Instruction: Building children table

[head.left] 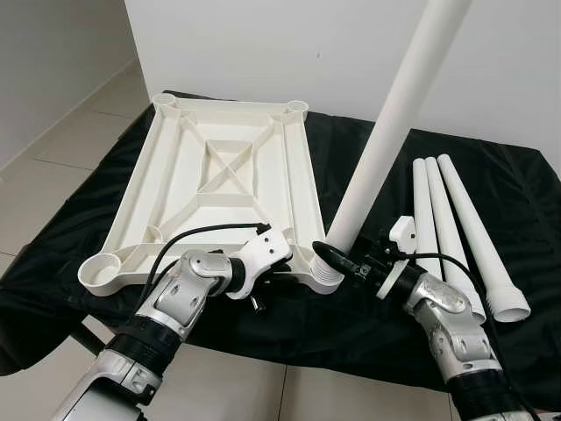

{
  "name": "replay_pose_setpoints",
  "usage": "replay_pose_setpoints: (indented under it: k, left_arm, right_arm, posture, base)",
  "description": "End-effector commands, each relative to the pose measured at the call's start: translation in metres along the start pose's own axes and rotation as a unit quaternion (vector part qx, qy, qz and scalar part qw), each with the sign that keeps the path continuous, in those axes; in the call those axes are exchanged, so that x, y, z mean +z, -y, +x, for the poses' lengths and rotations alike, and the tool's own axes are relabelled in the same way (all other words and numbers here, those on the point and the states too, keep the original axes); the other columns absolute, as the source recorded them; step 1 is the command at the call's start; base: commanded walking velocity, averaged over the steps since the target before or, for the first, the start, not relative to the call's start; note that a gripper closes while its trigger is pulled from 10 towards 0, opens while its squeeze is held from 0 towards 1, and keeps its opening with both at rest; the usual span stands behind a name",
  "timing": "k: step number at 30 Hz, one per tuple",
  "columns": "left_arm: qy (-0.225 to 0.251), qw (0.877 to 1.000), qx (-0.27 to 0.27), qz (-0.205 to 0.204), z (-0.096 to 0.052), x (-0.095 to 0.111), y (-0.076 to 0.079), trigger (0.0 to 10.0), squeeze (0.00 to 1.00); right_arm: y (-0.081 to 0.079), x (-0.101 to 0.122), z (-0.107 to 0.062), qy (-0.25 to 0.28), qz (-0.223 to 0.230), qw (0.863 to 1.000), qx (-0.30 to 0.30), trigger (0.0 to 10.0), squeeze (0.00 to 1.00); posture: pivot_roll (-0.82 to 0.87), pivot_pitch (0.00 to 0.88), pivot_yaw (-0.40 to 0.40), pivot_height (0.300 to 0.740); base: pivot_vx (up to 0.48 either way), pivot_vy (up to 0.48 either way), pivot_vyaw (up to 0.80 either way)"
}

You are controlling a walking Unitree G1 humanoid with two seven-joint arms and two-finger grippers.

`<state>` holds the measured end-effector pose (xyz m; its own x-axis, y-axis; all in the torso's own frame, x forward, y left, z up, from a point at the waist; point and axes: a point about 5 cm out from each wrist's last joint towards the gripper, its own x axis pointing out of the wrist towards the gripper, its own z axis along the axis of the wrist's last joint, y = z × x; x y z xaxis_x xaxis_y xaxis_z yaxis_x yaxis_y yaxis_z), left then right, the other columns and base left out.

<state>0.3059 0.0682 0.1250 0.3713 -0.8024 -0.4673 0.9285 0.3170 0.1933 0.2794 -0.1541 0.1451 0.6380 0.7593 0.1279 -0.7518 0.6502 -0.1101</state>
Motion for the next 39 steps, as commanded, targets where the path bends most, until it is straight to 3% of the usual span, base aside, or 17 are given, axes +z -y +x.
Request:
replay_pose_setpoints:
  k: [1, 39]
  left_arm:
    - [0.013, 1.000, 0.017, 0.016, -0.003, 0.012, -0.006, 10.0, 0.00]
    - [0.012, 1.000, 0.017, 0.018, -0.006, 0.013, -0.009, 10.0, 0.00]
  right_arm:
    - [-0.008, -0.001, 0.002, 0.003, 0.010, 1.000, 0.009, 10.0, 0.00]
    - [-0.029, -0.001, 0.004, 0.030, 0.004, 0.992, -0.119, 10.0, 0.00]
  posture:
    - [-0.06, 0.033, -0.029, 0.740]
    - [-0.07, 0.033, -0.021, 0.740]
  base:
    - [0.000, 0.000, 0.00]
    - [0.000, 0.000, 0.00]
